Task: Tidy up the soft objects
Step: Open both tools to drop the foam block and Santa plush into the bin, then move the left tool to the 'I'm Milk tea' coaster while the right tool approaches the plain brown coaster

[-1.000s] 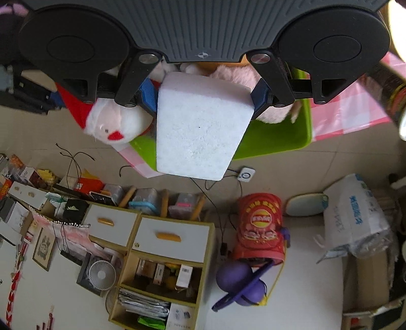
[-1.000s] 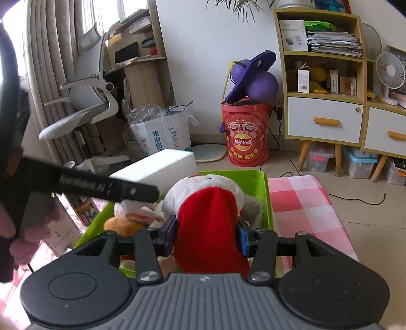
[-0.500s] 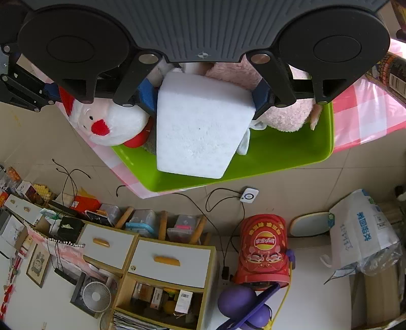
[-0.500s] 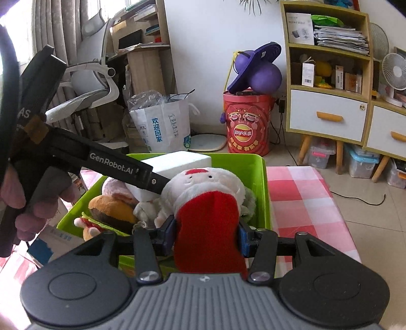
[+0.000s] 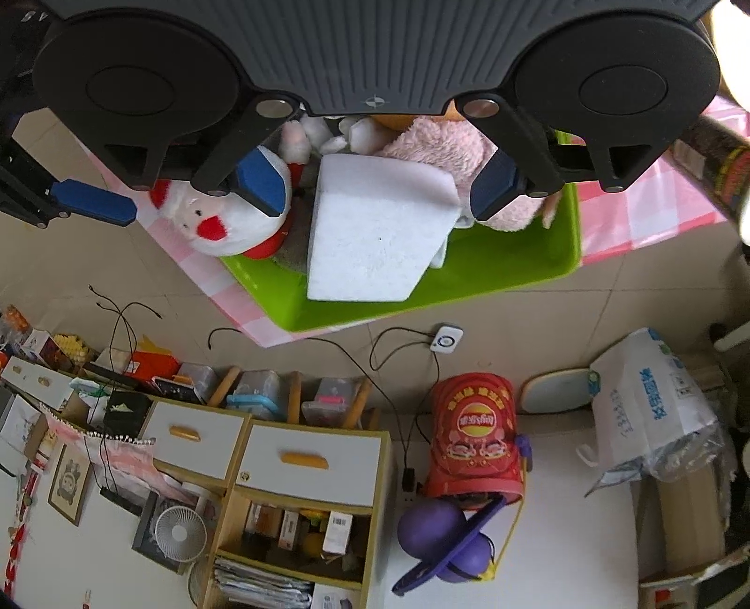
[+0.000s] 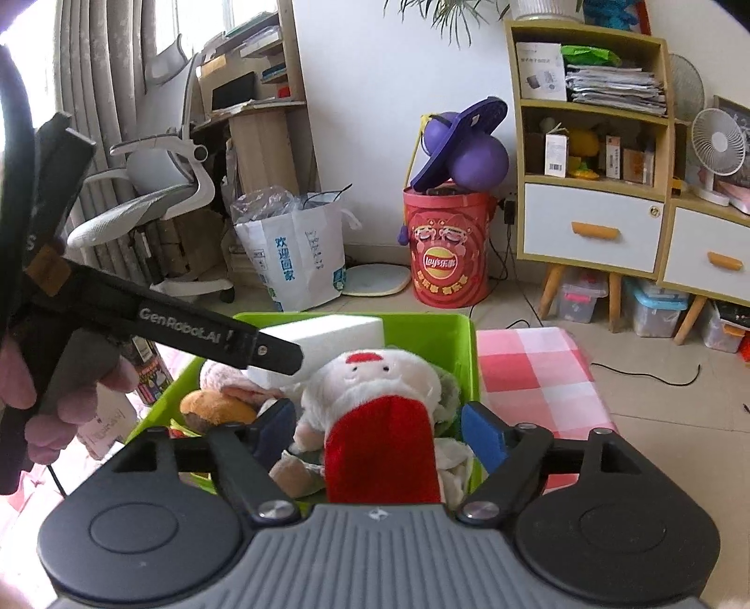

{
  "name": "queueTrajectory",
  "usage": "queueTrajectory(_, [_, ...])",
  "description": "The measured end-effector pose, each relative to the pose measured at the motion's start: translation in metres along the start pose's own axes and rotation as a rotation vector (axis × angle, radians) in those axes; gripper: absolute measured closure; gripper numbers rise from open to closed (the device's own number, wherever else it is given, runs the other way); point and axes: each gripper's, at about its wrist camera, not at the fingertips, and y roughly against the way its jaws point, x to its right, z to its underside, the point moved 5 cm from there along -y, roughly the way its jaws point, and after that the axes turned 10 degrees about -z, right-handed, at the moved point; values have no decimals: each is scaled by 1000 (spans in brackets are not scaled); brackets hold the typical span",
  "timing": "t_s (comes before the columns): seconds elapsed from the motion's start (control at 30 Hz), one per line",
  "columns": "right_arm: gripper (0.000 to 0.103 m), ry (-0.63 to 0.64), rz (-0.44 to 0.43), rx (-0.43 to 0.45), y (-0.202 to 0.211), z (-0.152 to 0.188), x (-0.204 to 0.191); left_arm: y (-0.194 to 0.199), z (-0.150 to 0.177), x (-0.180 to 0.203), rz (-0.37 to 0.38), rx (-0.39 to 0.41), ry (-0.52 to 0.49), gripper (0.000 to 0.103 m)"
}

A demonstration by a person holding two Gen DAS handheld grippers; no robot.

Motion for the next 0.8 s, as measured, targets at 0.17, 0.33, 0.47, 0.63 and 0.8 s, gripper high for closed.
queueTrajectory(0.17, [38,-3,15,15,21,-8,-4,32,-2,-2,-9,38,20,13])
queueTrajectory(0.33, [36,4,39,21,49,-14,-11,69,3,-8,-27,72,48,9])
queueTrajectory(0.47, [32,1,61,23,73,-16,-18,100,15,-13,-45,94,82,6])
queueTrajectory(0.63, [29,-26,92,1,101,-9,-26,132,37,-17,-75,96,116,6])
queueTrajectory(0.8, [26,-32,119,-51,120,4,-42,156,67,-20,-117,78,166,6])
